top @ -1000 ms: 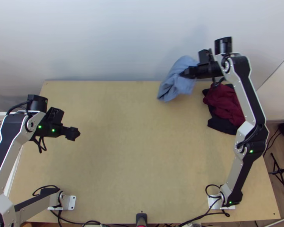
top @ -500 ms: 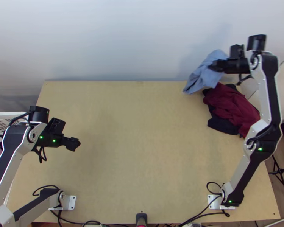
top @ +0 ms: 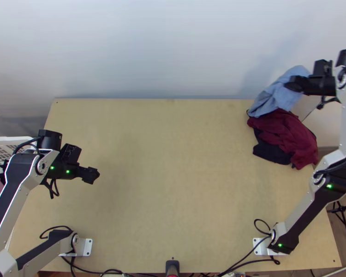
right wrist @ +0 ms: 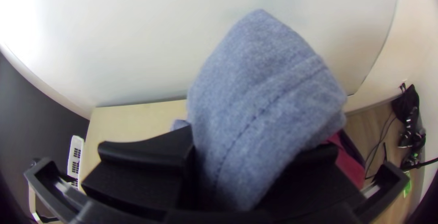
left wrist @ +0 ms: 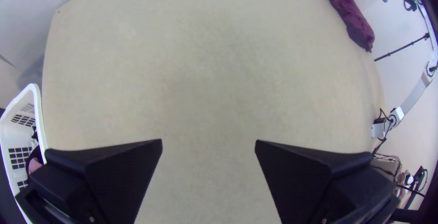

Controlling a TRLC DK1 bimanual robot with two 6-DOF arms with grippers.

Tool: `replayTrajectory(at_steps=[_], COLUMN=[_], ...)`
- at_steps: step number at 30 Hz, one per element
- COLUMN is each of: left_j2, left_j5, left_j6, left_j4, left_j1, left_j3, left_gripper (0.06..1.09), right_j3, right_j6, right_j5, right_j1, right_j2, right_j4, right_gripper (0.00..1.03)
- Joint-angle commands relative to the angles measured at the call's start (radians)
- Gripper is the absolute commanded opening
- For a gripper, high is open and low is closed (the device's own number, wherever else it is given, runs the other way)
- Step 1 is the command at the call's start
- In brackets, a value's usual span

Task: Fold the t-shirt

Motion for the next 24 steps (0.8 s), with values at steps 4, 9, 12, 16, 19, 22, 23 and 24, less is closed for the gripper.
replayTrajectory(at_steps=[4,9,12,16,19,22,23,24], left_j2=[-0.002,-0.018,-0.026,-0.034,-0.040,-0.043,-0.046,-0.046], left_j5=[0.005,0.006,0.006,0.006,0.006,0.006,0.005,0.006], left_j6=[-0.013,-0.013,-0.004,0.002,0.002,0.008,0.011,0.021], left_j4=[0.021,0.027,0.044,0.047,0.048,0.050,0.050,0.050], left_j1=[0.000,0.000,-0.001,0.000,-0.001,-0.009,-0.014,-0.015], left_j3=[-0.004,-0.022,-0.053,-0.062,-0.064,-0.068,-0.068,-0.068], left_gripper=[1.05,1.05,1.05,1.05,1.05,1.05,1.05,1.05], right_j3=[-0.103,-0.275,-0.459,-0.658,-0.738,-0.784,-0.796,-0.809], right_j6=[-0.093,-0.191,-0.238,-0.286,-0.337,-0.347,-0.347,-0.352], right_j5=[-0.002,-0.001,0.004,0.007,0.019,0.073,0.081,0.082], right_j1=[-0.122,-0.176,-0.223,-0.305,-0.354,-0.391,-0.397,-0.400], right_j2=[-0.027,-0.075,-0.121,-0.162,-0.170,-0.170,-0.170,-0.169], right_j4=[-0.076,-0.154,-0.116,-0.044,-0.012,0.030,0.033,0.033], right_gripper=[0.03,0.03,0.03,0.03,0.03,0.04,0.11,0.20])
